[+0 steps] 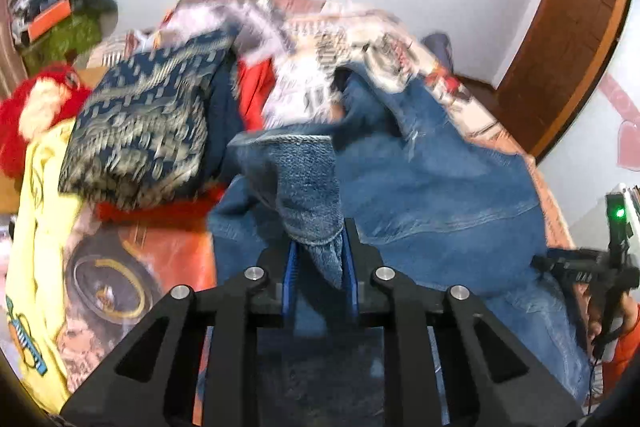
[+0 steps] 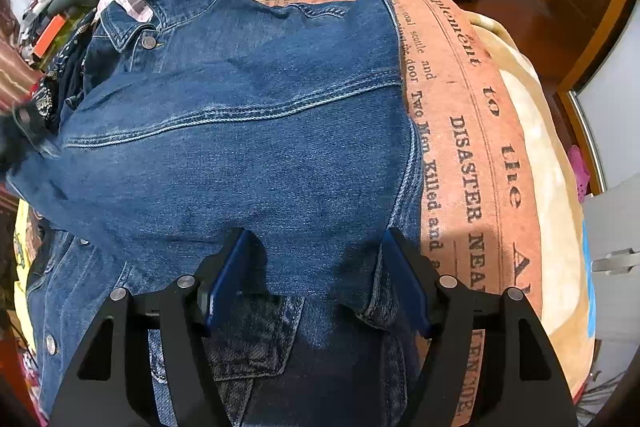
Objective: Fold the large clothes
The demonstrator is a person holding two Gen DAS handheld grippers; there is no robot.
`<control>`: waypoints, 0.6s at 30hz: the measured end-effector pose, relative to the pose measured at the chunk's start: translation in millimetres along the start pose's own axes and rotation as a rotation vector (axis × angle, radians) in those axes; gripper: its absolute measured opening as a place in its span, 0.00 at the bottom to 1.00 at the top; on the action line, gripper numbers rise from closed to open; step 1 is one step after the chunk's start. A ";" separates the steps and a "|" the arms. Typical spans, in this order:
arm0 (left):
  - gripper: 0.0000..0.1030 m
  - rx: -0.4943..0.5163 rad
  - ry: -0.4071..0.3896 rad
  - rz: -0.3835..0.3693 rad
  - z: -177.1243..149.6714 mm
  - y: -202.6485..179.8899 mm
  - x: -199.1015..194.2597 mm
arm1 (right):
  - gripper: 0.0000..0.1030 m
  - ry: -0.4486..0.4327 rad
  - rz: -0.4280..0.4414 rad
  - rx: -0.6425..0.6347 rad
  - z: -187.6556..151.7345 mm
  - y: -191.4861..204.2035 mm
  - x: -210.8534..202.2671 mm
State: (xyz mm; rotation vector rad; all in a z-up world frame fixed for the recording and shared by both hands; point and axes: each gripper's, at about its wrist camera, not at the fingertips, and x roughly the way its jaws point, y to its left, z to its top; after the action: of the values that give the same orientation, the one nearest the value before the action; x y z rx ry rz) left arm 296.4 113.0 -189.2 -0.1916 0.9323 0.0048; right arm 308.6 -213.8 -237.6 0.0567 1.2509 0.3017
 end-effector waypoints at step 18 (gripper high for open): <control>0.66 -0.127 0.130 0.057 -33.4 59.9 3.6 | 0.65 0.006 -0.039 0.030 -9.0 5.1 -20.8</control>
State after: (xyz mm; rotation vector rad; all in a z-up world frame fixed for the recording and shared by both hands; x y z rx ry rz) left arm 266.8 166.1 -221.1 -0.2854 1.0677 0.1051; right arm 293.3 -215.4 -220.2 0.0573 1.2611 0.2494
